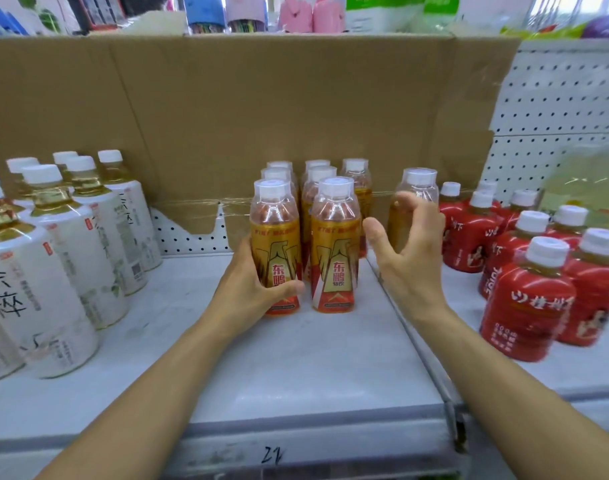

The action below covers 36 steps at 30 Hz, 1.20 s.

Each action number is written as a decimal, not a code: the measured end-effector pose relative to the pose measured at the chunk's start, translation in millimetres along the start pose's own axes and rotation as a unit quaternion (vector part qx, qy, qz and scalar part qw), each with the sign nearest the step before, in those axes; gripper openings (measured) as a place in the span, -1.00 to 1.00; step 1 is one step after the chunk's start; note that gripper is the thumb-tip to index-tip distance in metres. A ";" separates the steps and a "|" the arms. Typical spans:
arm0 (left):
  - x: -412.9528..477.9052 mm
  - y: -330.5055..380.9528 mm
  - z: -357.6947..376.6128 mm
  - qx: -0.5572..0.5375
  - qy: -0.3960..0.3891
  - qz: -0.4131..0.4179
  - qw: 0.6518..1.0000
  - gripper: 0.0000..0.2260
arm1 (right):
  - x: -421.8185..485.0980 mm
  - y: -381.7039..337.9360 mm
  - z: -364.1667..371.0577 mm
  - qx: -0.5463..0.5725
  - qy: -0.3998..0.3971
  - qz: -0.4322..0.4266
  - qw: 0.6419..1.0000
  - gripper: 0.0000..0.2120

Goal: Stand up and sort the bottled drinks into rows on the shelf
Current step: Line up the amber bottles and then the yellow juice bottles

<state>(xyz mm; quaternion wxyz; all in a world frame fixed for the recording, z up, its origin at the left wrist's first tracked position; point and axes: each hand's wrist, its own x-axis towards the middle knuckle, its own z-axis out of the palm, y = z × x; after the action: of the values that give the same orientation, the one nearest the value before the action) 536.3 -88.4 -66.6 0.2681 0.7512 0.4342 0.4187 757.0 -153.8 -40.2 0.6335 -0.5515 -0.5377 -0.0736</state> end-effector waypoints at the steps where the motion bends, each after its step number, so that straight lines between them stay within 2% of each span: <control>1: -0.5 -0.1 0.2 -0.002 0.002 0.001 1.000 -0.17 | 7.6 1.6 -3.3 -0.016 0.054 0.004 0.998 -0.46; 3: -1.3 0.3 0.3 -0.008 0.005 0.001 1.000 -0.17 | 25.3 13.4 -8.1 -0.025 0.076 0.089 0.993 -0.27; 6: -4.2 4.3 0.4 -0.019 0.009 0.002 1.000 -0.18 | 41.5 31.7 -11.3 0.024 -0.022 0.238 0.971 0.01; 8: -6.3 9.3 0.5 -0.029 0.015 0.004 0.999 -0.14 | 45.3 36.9 -13.5 0.019 -0.073 0.268 0.961 0.03; 12: -8.2 15.1 -1.8 -0.052 0.044 0.013 0.998 -0.06 | 52.3 32.4 -23.9 0.026 -0.130 0.256 0.958 -0.23; 16: -9.3 13.1 -3.6 -0.056 0.053 0.016 0.997 -0.12 | 50.6 15.8 -40.3 0.041 -0.192 0.226 0.954 -0.45; 19: -10.4 19.8 -3.8 -0.038 0.098 0.046 0.993 -0.16 | 48.4 1.6 -51.1 0.021 -0.219 0.203 0.954 -0.49; 22: -6.8 41.4 -5.4 0.021 0.191 0.137 0.972 -0.32 | 53.4 -13.2 -62.7 -0.027 -0.269 0.179 0.946 -0.42; 24: 0.1 63.1 -6.2 0.050 0.216 0.196 0.955 -0.41 | 62.3 -19.7 -70.1 -0.064 -0.286 0.168 0.941 -0.39; 26: 10.4 87.3 -6.6 0.076 0.197 0.237 0.948 -0.46 | 71.6 -22.7 -75.6 -0.079 -0.310 0.142 0.937 -0.48; 29: 30.2 122.9 -9.8 0.129 0.114 0.261 0.950 -0.53 | 82.6 -20.7 -80.0 -0.067 -0.350 0.135 0.925 -0.57; 33: 68.3 163.8 -16.1 0.155 -0.034 0.197 0.968 -0.57 | 103.6 -13.2 -82.0 -0.082 -0.360 0.138 0.919 -0.61; 36: 113.8 182.8 -6.5 0.198 -0.102 0.152 0.963 -0.55 | 123.2 -7.1 -82.3 -0.142 -0.379 0.139 0.904 -0.60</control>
<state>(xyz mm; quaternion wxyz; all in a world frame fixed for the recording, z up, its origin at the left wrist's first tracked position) 639.9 -75.9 121.8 0.0904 0.8852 0.3592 0.2813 852.1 -158.9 73.5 0.3005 -0.6912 -0.6388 0.1543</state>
